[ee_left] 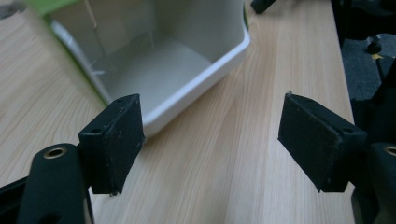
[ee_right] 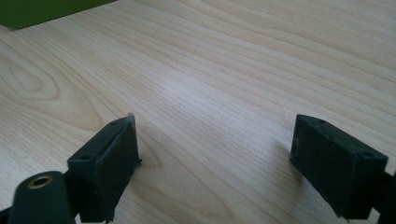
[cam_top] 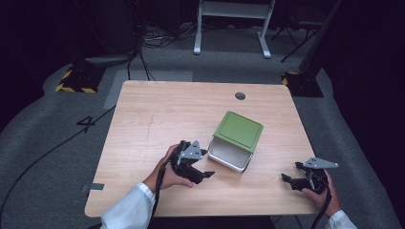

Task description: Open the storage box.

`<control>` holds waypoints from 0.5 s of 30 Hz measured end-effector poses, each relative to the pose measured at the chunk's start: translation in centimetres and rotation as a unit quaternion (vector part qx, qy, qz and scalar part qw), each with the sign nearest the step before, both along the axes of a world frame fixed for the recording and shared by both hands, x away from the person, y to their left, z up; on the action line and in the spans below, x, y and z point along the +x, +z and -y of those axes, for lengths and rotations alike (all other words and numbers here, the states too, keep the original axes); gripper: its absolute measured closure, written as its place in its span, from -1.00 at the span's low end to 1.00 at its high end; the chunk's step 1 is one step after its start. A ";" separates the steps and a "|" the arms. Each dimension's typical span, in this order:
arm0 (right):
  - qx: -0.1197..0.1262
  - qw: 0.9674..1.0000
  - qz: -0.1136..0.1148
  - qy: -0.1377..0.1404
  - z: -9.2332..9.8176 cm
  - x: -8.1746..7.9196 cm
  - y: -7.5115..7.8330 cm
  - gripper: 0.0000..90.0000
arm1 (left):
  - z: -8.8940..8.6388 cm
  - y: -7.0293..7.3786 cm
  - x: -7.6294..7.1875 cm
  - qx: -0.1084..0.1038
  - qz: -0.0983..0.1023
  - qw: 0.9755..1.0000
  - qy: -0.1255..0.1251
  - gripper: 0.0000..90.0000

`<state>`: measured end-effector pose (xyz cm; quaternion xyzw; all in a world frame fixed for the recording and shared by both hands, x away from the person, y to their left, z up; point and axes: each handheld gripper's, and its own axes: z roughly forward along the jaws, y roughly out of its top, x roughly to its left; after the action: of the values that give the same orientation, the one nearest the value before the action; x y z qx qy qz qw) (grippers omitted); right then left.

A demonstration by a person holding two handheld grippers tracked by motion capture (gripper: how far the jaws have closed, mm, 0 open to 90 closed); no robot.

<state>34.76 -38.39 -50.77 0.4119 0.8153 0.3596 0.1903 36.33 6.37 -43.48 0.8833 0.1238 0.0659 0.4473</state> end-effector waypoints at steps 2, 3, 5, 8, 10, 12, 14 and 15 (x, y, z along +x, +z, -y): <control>0.000 1.000 0.000 0.000 0.0 0.0 0.0 -0.66 | 1.6 0.1 0.2 0.000 0.002 1.000 -0.016 -0.50; 0.000 1.000 0.000 0.000 0.0 0.0 0.0 -0.66 | 2.1 0.1 0.3 0.002 0.003 1.000 -0.023 -0.50; 0.000 1.000 0.000 0.000 0.0 0.0 0.0 -0.66 | 3.2 -0.2 0.5 0.008 0.000 0.999 -0.032 -0.49; 0.000 1.000 0.000 0.000 0.0 0.0 0.0 -0.66 | 4.2 -0.5 0.6 0.014 -0.002 0.999 -0.041 -0.47; 0.000 1.000 0.000 0.000 0.0 0.0 0.0 -0.66 | 5.4 -1.2 1.0 0.025 -0.004 0.999 -0.045 -0.45; 0.000 1.000 0.000 0.000 0.0 0.0 0.0 -0.66 | 5.6 -1.4 1.2 0.027 -0.005 0.999 -0.046 -0.42; 0.000 1.000 0.000 0.000 0.0 0.0 0.0 -0.66 | 6.0 -1.6 1.5 0.031 -0.010 0.998 -0.045 -0.40; 0.000 1.000 0.000 0.000 0.0 0.0 0.0 -0.66 | 6.3 -1.9 1.9 0.035 -0.009 0.998 -0.045 -0.38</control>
<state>34.76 -38.38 -50.77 0.4120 0.8152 0.3597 0.1904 38.25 0.03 -45.42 0.9039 0.0858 0.0416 0.4171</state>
